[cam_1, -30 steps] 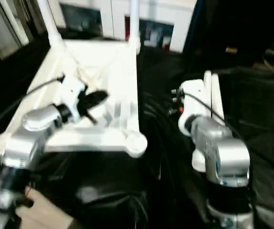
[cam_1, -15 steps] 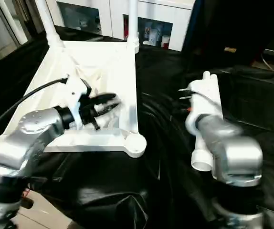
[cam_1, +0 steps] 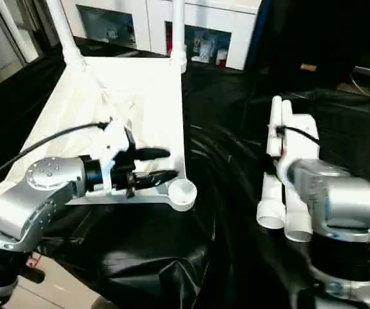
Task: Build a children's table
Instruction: Pick table leg
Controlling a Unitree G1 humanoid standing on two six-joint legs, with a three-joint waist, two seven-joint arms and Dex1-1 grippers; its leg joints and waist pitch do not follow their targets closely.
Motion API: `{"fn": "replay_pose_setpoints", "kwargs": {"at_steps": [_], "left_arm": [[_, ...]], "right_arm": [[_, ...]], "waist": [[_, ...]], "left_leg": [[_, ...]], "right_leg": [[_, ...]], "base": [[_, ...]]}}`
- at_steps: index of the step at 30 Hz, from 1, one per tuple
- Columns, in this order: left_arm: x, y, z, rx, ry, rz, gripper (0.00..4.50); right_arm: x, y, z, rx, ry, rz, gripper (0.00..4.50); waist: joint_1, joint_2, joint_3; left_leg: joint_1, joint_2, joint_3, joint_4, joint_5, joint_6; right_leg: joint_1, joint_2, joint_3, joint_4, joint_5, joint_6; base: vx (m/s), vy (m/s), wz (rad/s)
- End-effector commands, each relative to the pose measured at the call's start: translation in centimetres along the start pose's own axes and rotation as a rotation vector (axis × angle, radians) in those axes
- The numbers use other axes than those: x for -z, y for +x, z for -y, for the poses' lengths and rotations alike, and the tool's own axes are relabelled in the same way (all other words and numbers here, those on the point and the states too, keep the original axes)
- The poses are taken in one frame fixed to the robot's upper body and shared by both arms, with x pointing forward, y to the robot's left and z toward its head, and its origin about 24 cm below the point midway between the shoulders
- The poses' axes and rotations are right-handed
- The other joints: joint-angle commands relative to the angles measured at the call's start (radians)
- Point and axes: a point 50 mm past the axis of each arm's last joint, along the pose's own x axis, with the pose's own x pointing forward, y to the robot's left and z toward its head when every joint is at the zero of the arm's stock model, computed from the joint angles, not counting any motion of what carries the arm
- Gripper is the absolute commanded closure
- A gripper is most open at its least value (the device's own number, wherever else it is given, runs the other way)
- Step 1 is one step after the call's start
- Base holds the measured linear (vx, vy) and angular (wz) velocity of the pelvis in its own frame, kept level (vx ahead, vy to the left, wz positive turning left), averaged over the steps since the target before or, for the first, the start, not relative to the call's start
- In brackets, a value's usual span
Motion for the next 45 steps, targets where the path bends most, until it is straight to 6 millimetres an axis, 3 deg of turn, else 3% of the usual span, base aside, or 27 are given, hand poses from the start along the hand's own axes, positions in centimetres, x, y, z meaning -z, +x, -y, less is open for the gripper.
{"fn": "replay_pose_setpoints", "kwargs": {"at_steps": [1, 4, 10, 20, 27, 28, 31, 32, 34, 35, 45], "left_arm": [[-0.2, -0.1, 0.4, 0.010, 0.017, -0.009, 1.89], [-0.2, -0.2, 0.4, 0.020, 0.014, -0.018, 1.89], [-0.1, -0.2, 0.6, 0.029, 0.018, -0.026, 1.89], [-0.3, -0.3, 0.5, 0.041, 0.025, -0.036, 1.89], [-0.6, -0.1, 0.6, 0.061, 0.038, -0.037, 1.89], [-0.7, -0.2, 0.6, 0.062, 0.039, -0.037, 1.89], [-0.9, -0.2, 0.5, 0.058, 0.042, -0.033, 1.89], [-0.9, -0.2, 0.4, 0.055, 0.043, -0.032, 1.89], [-0.9, -0.2, 0.4, 0.056, 0.042, -0.033, 1.89], [-0.9, -0.2, 0.4, 0.057, 0.041, -0.034, 1.61], [-1.2, -0.1, 0.0, 0.049, 0.003, -0.012, 0.93]], "right_arm": [[0.2, 0.0, 0.4, 0.000, 0.021, -0.025, 1.37], [0.8, 0.6, 0.4, -0.024, 0.055, -0.057, 1.37], [1.5, 1.3, 0.1, -0.041, 0.051, -0.115, 1.37], [2.1, 2.9, -1.0, -0.136, 0.118, -0.188, 1.37], [2.4, 4.2, -1.2, -0.152, 0.143, -0.234, 1.93], [2.4, 4.3, -1.1, -0.149, 0.143, -0.234, 1.99], [2.1, 4.4, -0.9, -0.137, 0.149, -0.227, 2.29], [2.0, 4.4, -0.8, -0.136, 0.151, -0.226, 2.34], [1.9, 4.5, -0.7, -0.133, 0.161, -0.223, 2.40], [1.9, 4.5, -0.7, -0.133, 0.167, -0.221, 2.44], [1.5, 4.5, -0.1, -0.137, 0.243, -0.184, 2.58]], "waist": [[0.006, -0.005, -0.095], [0.007, -0.005, -0.093], [0.006, -0.009, -0.089], [0.004, -0.006, -0.090], [0.004, -0.005, -0.090], [0.004, -0.011, -0.090], [0.004, -0.011, -0.089], [0.003, -0.016, -0.088], [0.004, -0.013, -0.089], [0.004, -0.014, -0.089], [0.005, -0.009, -0.090]], "left_leg": [[0.035, 0.042, -0.024, -0.050, -0.135, -0.034], [0.035, 0.043, -0.023, -0.049, -0.155, -0.038], [0.035, 0.043, -0.025, -0.051, -0.207, -0.057], [0.037, 0.042, -0.027, -0.049, -0.229, -0.068], [0.037, 0.043, -0.027, -0.050, -0.239, -0.077], [0.036, 0.042, -0.028, -0.050, -0.242, -0.075], [0.037, 0.042, -0.028, -0.051, -0.256, -0.079], [0.037, 0.042, -0.027, -0.051, -0.258, -0.078], [0.038, 0.043, -0.028, -0.052, -0.262, -0.079], [0.038, 0.043, -0.028, -0.052, -0.262, -0.080], [0.038, 0.042, -0.028, -0.052, -0.271, -0.085]], "right_leg": [[0.047, -0.059, 0.044, -0.062, -0.092, -0.189], [0.046, -0.060, 0.044, -0.065, -0.129, -0.194], [0.041, -0.062, 0.045, -0.071, -0.225, -0.172], [0.036, -0.062, 0.044, -0.072, -0.252, -0.169], [0.035, -0.061, 0.043, -0.070, -0.245, -0.169], [0.037, -0.062, 0.043, -0.070, -0.248, -0.170], [0.035, -0.063, 0.043, -0.073, -0.274, -0.165], [0.035, -0.062, 0.043, -0.075, -0.280, -0.162], [0.034, -0.063, 0.043, -0.075, -0.294, -0.157], [0.034, -0.063, 0.043, -0.075, -0.294, -0.155], [0.033, -0.061, 0.042, -0.074, -0.275, -0.159]], "base": [[0.000, 0.000, 0.00], [0.000, 0.000, 0.00], [0.000, 0.000, 0.00], [0.000, 0.000, 0.00], [0.000, 0.000, 0.00], [0.000, 0.000, 0.00], [0.000, 0.000, 0.00], [0.000, 0.000, 0.00], [0.000, 0.000, 0.00], [0.000, 0.000, 0.00], [0.000, 0.000, 0.00]]}}
